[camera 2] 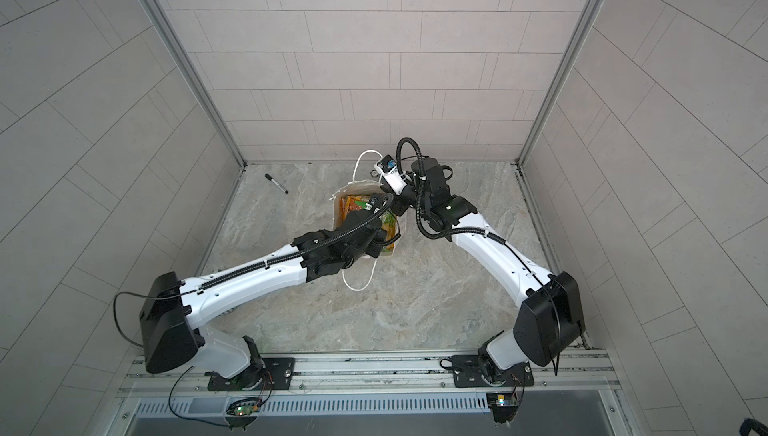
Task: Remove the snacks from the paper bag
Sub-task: 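Close the left gripper on the green snack packet inside the bag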
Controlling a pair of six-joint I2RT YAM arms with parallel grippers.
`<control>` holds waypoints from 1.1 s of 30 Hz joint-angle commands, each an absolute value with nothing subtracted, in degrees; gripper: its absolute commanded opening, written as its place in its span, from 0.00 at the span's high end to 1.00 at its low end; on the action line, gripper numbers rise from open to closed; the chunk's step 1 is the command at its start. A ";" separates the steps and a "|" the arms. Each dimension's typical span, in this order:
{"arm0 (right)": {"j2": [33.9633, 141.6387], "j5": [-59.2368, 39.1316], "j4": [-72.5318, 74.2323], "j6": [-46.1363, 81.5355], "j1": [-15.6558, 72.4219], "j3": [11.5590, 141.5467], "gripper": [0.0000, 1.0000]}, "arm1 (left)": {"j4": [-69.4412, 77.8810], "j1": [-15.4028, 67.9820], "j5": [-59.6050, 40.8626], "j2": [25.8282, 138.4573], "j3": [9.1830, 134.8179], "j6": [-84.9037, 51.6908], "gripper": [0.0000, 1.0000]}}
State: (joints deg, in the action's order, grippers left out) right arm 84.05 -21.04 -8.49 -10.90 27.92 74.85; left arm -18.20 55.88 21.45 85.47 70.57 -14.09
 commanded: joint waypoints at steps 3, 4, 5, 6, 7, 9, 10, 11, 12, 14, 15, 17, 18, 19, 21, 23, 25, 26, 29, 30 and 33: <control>81.64 -23.82 -6.16 -10.37 29.02 74.79 1.00 | -17.20 55.89 18.87 83.84 72.01 -10.91 0.66; 81.65 -23.73 -6.19 -10.36 29.02 74.81 1.00 | -17.31 55.89 18.35 84.27 72.36 -10.97 0.57; 81.65 -23.74 -6.07 -10.37 29.00 74.80 1.00 | -17.36 55.83 18.06 84.72 72.50 -11.16 0.52; 81.65 -23.82 -6.07 -10.36 28.98 74.75 1.00 | -17.19 55.83 17.98 85.01 72.56 -11.31 0.47; 81.77 -23.79 -6.11 -10.37 28.92 74.72 1.00 | -17.14 55.81 18.41 85.45 72.52 -11.49 0.41; 81.76 -23.82 -6.10 -10.26 28.79 74.62 1.00 | -17.27 55.51 19.66 85.78 72.43 -11.67 0.37; 81.77 -23.75 -6.13 -10.28 28.78 74.63 1.00 | -17.31 55.17 19.71 85.57 72.26 -11.71 0.34; 81.66 -23.73 -6.11 -10.28 28.72 74.53 1.00 | -17.27 54.59 19.61 85.25 71.88 -11.69 0.32; 81.61 -23.82 -6.14 -10.28 28.72 74.49 1.00 | -17.30 54.14 19.26 84.91 71.71 -11.57 0.31; 81.57 -23.82 -6.01 -10.24 28.54 74.44 1.00 | -17.44 53.04 18.65 83.53 71.26 -11.04 0.29; 81.56 -23.86 -5.93 -10.12 28.50 74.44 1.00 | -17.53 52.46 18.11 82.86 70.98 -10.80 0.29; 81.61 -24.04 -5.81 -10.10 28.39 74.37 1.00 | -17.11 50.46 15.10 81.41 70.08 -10.55 0.28; 81.67 -24.07 -5.72 -10.02 28.38 74.27 1.00 | -16.97 49.56 13.37 81.08 69.82 -10.30 0.28; 81.70 -24.32 -5.74 -10.02 28.30 74.27 1.00 | -17.17 48.57 12.09 80.88 69.78 -10.24 0.28; 81.70 -24.34 -5.72 -10.00 28.29 74.27 1.00 | -17.83 47.24 10.45 80.96 69.73 -9.56 0.29; 81.59 -24.35 -5.72 -10.02 28.21 74.19 1.00 | -18.02 46.04 9.15 81.01 69.49 -9.37 0.32; 81.58 -24.34 -5.63 -10.02 28.21 74.15 1.00 | -17.85 45.32 8.35 80.97 69.14 -9.59 0.33; 81.64 -24.40 -5.70 -10.02 28.21 74.09 1.00 | -17.57 45.04 8.35 80.95 68.83 -9.78 0.33; 81.60 -24.52 -5.55 -9.86 28.09 74.11 1.00 | -16.01 43.67 6.34 81.18 67.71 -10.78 0.33; 81.57 -24.61 -5.54 -9.88 28.12 74.09 1.00 | -15.66 43.28 6.03 81.37 67.38 -11.09 0.33; 81.57 -24.79 -5.45 -9.91 28.12 73.94 1.00 | -14.70 42.38 5.63 82.07 66.51 -11.77 0.32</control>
State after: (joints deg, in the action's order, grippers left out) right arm 83.77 -22.11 -8.71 -10.41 27.79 74.35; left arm -16.53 43.29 7.14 82.06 67.44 -10.79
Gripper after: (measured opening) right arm 0.047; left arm 0.679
